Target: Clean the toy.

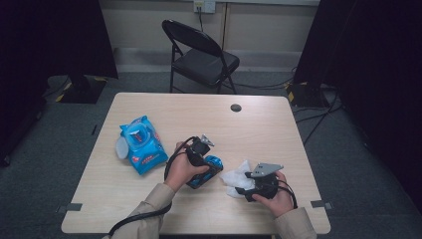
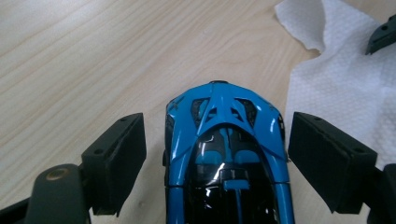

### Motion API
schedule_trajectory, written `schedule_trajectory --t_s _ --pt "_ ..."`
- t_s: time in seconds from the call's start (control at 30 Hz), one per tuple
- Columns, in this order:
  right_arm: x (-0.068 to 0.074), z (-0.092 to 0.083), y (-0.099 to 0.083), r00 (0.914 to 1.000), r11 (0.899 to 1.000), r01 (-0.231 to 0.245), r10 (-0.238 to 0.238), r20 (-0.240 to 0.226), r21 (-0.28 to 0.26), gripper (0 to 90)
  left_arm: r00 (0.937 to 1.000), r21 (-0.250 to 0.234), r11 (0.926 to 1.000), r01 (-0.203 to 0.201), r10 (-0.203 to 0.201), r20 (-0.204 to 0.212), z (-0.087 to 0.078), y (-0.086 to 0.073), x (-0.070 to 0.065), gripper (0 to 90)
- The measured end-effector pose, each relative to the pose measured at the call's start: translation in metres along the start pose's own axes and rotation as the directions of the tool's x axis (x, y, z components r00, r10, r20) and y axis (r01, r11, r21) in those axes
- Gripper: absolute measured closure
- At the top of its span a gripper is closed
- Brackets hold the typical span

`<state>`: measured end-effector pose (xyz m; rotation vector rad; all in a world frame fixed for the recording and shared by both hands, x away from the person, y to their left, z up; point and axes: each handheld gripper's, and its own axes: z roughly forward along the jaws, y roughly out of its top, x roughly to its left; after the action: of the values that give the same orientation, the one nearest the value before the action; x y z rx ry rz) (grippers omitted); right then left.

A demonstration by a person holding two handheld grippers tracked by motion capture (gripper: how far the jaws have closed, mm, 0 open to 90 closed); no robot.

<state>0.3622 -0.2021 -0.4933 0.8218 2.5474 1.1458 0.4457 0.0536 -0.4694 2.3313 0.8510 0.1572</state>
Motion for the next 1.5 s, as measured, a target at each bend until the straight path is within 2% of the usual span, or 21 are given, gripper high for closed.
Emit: schedule_trajectory --t_s 0.13,0.27,0.57,0.7,0.87,1.1,1.23,1.5 --pt "-0.002 0.002 -0.003 1.0 1.0 -0.008 0.008 0.002 0.011 30.0 0.9999 0.004 0.9999 0.015 -0.015 0.003 0.005 0.002 0.0 17.0" --pt "-0.001 0.004 -0.004 1.0 1.0 -0.005 0.005 0.003 0.017 29.9 1.0 0.013 0.9999 -0.004 0.004 -0.002 0.009 0.005 -0.003 17.5" --pt "-0.002 0.006 -0.006 0.9999 1.0 -0.016 0.016 -0.004 0.018 30.2 1.0 0.033 0.9994 0.01 -0.01 -0.001 0.021 0.004 -0.004 17.6" --pt "-0.002 0.006 -0.006 0.9999 1.0 -0.015 0.016 -0.004 0.017 30.3 1.0 0.042 0.9991 0.0 0.0 -0.007 0.024 0.005 -0.005 18.7" --pt "-0.003 0.006 -0.007 0.9998 1.0 -0.021 0.021 -0.007 0.013 30.6 1.0 0.049 0.9988 -0.003 0.003 -0.009 0.026 0.006 -0.006 21.9" --pt "-0.002 0.006 -0.007 0.9998 1.0 -0.022 0.022 -0.004 0.011 30.7 0.9992 0.061 0.9978 -0.023 0.025 -0.03 0.027 0.007 -0.01 23.6" --pt "-0.001 0.006 -0.007 0.9998 1.0 -0.02 0.02 0.002 0.011 30.9 0.9987 0.061 0.998 -0.02 0.022 -0.046 0.027 0.008 -0.011 25.3" --pt "-0.002 0.006 -0.008 0.9997 1.0 -0.024 0.024 0.002 0.002 31.8 0.9995 0.038 0.9991 -0.021 0.022 -0.021 0.022 0.007 -0.009 25.9"
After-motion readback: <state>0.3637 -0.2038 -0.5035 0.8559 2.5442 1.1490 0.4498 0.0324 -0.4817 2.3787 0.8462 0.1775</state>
